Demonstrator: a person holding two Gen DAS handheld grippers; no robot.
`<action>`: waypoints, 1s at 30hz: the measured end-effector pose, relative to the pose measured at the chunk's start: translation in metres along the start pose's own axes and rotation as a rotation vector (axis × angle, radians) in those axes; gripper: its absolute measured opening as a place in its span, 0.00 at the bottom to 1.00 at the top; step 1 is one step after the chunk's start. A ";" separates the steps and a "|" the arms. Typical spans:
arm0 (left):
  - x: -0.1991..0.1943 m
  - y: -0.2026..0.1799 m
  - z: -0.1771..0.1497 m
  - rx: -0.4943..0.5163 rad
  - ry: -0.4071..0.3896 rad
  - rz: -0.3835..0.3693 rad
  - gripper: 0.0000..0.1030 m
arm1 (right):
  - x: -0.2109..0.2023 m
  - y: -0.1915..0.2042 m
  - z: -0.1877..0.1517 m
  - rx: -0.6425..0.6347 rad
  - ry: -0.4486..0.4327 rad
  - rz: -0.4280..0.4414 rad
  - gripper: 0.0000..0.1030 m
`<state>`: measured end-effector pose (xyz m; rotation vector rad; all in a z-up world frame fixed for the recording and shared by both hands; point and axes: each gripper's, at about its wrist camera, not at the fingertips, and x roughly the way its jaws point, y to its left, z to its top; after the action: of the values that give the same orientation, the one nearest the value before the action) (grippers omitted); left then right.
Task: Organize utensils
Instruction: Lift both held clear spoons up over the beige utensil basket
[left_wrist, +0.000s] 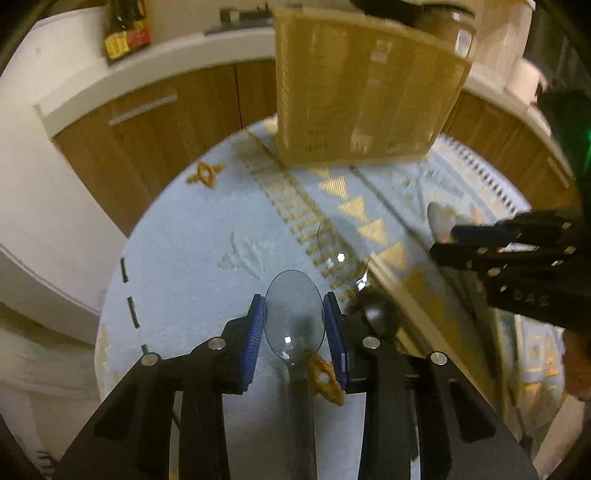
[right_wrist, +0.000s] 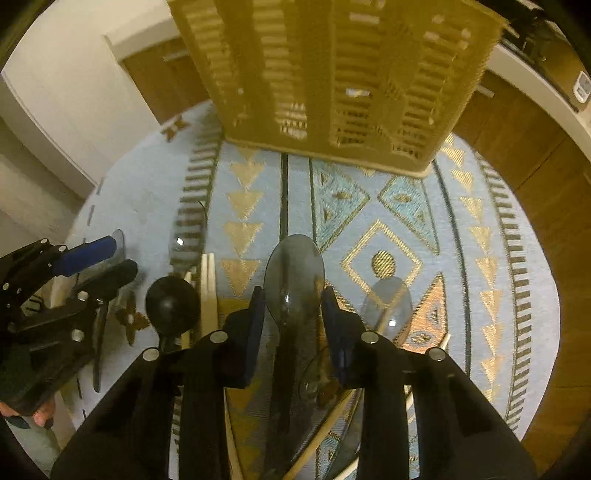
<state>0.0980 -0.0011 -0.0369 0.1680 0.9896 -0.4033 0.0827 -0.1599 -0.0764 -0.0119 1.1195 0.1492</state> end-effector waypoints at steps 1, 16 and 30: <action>-0.006 0.000 0.000 -0.005 -0.026 0.002 0.30 | -0.006 -0.005 -0.001 -0.009 -0.029 0.010 0.28; -0.103 -0.025 0.007 -0.047 -0.412 -0.075 0.30 | -0.108 -0.013 -0.044 -0.030 -0.497 0.155 0.28; -0.158 -0.030 0.054 -0.066 -0.683 -0.112 0.30 | -0.174 -0.037 -0.007 0.021 -0.727 0.160 0.28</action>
<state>0.0517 -0.0052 0.1261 -0.0867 0.3381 -0.4857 0.0070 -0.2164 0.0748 0.1417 0.3950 0.2596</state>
